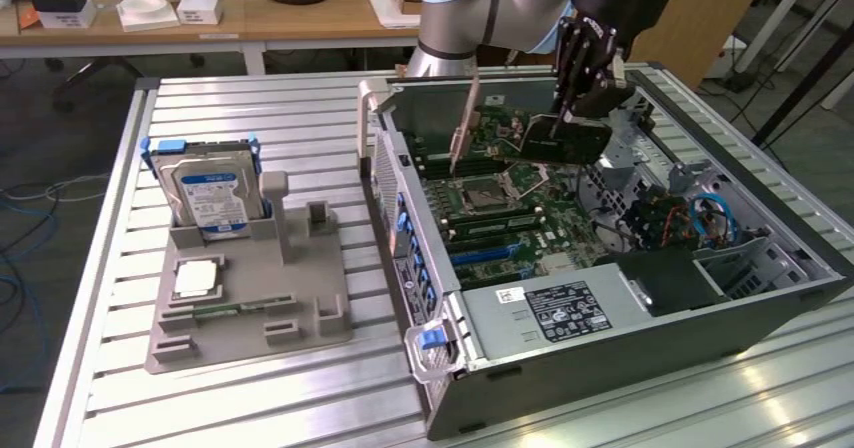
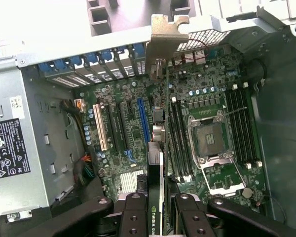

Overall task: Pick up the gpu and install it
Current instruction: 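Insert the gpu into the slot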

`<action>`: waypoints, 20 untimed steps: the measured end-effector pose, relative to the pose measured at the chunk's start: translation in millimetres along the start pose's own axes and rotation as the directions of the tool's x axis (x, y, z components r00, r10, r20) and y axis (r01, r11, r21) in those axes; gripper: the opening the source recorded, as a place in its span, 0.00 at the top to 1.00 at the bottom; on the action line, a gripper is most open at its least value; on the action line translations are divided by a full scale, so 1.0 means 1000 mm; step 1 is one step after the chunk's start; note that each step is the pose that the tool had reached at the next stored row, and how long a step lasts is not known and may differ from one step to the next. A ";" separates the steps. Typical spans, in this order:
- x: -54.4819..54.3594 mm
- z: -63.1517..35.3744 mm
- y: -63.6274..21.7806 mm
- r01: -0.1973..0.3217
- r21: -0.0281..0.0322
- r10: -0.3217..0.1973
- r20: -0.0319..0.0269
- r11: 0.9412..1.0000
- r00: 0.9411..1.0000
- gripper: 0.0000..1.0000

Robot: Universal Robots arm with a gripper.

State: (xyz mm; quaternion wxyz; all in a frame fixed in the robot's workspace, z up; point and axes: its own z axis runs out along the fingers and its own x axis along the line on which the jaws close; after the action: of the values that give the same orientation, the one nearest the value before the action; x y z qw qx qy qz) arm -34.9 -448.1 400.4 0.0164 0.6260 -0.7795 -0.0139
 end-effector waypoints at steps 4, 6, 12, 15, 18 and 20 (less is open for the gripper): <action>0.000 0.0000 0.0000 0.000 0.000 0.000 0.000 1.000 1.000 0.74; 0.000 0.0000 0.0000 0.000 0.000 0.000 0.000 1.000 1.000 0.74; 0.000 0.0003 -0.0001 0.010 0.000 -0.010 0.000 1.000 1.000 0.74; 0.000 0.0012 -0.0001 0.017 0.001 -0.017 -0.001 1.000 1.000 0.74; 0.000 0.0026 -0.0002 0.033 0.001 -0.033 -0.001 0.999 0.999 0.74; 0.000 0.0037 -0.0002 0.043 0.001 -0.043 -0.002 0.999 0.999 0.74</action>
State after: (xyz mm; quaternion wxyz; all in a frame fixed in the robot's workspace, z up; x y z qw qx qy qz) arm -34.8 -448.1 396.7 0.0164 0.6427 -0.7658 -0.0133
